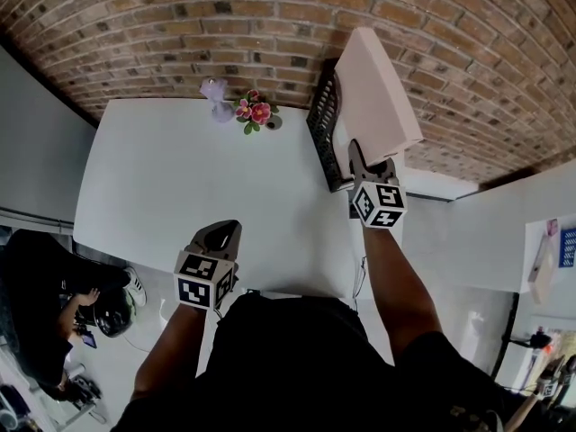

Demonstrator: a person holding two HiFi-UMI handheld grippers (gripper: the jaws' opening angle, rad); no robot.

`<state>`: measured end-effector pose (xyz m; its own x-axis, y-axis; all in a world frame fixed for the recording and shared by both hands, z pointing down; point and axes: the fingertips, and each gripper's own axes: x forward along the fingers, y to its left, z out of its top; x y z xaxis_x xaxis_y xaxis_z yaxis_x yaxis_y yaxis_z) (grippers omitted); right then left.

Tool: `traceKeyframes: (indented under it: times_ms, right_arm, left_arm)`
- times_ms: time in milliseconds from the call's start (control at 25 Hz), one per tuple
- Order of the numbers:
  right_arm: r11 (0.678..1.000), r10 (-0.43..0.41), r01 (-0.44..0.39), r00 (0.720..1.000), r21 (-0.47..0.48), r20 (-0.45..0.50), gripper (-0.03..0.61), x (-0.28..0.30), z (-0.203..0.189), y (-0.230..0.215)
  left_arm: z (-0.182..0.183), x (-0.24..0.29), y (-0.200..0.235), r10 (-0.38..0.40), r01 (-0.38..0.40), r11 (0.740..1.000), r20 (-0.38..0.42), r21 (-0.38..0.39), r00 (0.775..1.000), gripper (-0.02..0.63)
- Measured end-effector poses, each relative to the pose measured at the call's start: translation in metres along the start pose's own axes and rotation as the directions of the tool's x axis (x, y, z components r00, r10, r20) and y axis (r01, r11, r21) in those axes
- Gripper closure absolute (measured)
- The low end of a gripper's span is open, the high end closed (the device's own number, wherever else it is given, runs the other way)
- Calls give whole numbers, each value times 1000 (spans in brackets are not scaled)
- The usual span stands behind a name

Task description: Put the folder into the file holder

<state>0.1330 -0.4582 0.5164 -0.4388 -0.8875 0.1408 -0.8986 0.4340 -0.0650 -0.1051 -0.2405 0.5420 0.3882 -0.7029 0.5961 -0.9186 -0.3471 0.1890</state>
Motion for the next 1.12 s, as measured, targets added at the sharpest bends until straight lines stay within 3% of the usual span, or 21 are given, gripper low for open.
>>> traceKeyframes:
  times_ms: [560,840,1120]
  right_arm:
    - [1000,1,0,989,10,-146,420,16,-60,-2]
    - [999,-14,4,980,-51,-201,411,21,-74,0]
    - [993,-26,-15,941,-118,-336,388,22,-93,5]
  left_arm:
    - [3,1,8,21,-21,1000,3,-14,1000,607]
    - [3,-2,14,33,-33,999,8,-21,999,607]
    - [4,-1,5,9,-9,1000,16,-6,1000,607]
